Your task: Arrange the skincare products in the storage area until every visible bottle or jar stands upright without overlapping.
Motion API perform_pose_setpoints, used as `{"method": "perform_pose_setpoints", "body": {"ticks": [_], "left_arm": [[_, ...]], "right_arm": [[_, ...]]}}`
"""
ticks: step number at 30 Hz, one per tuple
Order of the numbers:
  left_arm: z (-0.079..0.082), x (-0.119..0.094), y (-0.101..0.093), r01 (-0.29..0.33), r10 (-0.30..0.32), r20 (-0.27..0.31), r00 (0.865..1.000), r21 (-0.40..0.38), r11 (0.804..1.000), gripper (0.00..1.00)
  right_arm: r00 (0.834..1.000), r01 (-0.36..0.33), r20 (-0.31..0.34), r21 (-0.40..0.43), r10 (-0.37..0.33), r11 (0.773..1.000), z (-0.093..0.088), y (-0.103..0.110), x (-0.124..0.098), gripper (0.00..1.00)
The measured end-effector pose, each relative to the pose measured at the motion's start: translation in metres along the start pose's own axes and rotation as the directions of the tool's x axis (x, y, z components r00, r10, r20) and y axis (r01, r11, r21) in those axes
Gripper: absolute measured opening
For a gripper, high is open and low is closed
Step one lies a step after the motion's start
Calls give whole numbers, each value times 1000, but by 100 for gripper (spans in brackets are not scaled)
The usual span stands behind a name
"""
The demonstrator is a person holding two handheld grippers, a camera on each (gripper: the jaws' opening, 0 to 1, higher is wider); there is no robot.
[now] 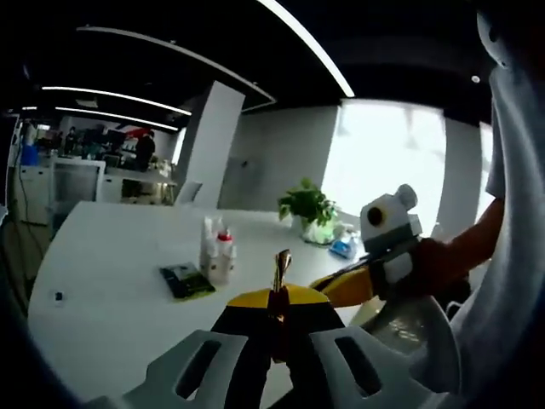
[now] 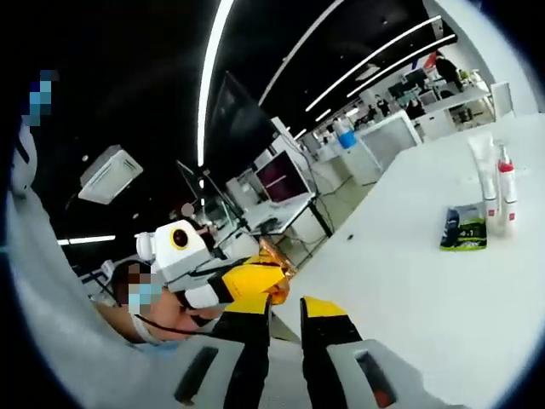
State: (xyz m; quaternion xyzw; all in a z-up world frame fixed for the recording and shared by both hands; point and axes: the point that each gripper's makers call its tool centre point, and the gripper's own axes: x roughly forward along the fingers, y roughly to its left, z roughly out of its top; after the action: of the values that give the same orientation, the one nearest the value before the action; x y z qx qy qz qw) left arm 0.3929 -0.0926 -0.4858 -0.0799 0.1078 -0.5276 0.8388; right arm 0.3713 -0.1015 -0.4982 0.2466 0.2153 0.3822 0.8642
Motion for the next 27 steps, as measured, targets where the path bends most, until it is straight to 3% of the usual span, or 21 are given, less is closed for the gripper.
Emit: {"method": "perform_pose_setpoints", "body": {"ticks": [5, 10, 20, 27], "left_arm": [[2, 0, -7, 32, -32, 11, 999, 4, 999, 5], [7, -1, -9, 49, -48, 33, 998, -13, 999, 5], [6, 1, -15, 83, -82, 27, 996, -28, 996, 6], [8, -1, -9, 61, -58, 45, 997, -76, 995, 17]], "right_arm": [[999, -37, -7, 47, 37, 998, -4, 5, 3, 0], [997, -78, 28, 125, 75, 989, -1, 10, 2, 0], [994, -102, 56, 202, 92, 974, -3, 7, -5, 0], [990, -121, 94, 227, 102, 966, 2, 7, -11, 0]]}}
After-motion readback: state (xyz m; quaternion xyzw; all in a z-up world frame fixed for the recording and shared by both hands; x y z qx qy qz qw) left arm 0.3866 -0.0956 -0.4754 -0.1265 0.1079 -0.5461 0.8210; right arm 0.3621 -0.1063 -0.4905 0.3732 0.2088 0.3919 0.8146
